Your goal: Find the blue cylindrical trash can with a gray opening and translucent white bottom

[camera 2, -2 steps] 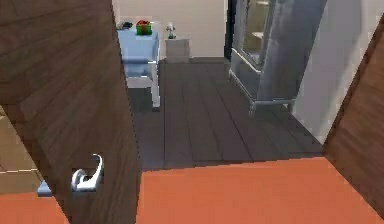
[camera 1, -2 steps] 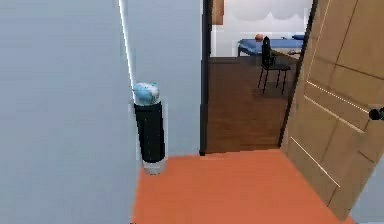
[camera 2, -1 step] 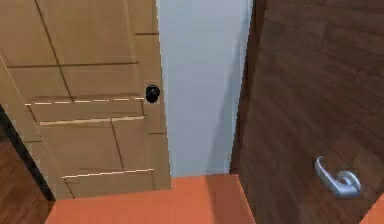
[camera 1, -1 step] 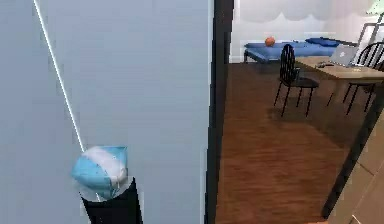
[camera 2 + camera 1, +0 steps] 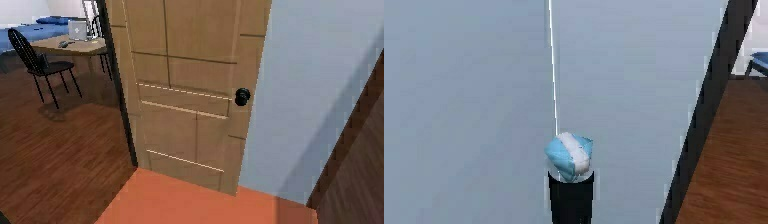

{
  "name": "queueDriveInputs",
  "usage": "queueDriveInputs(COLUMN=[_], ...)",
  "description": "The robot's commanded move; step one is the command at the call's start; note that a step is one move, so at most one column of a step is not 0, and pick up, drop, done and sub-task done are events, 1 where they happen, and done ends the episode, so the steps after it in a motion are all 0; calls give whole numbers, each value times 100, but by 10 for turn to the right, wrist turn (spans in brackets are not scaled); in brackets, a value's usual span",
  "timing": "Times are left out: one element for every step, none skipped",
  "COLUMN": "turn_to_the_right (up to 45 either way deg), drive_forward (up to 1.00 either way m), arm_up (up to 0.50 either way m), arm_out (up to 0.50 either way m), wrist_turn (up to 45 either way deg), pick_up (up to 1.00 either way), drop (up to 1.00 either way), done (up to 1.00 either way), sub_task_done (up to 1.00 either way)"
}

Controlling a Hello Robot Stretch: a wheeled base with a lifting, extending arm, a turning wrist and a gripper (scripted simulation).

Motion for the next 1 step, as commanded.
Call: queueDriveInputs(turn_to_the_right=[0], drive_forward=[0], arm_up=[0], arm_out=[0], wrist_turn=[0], pick_up=[0], drop=[0], done=[100], sub_task_done=[0])
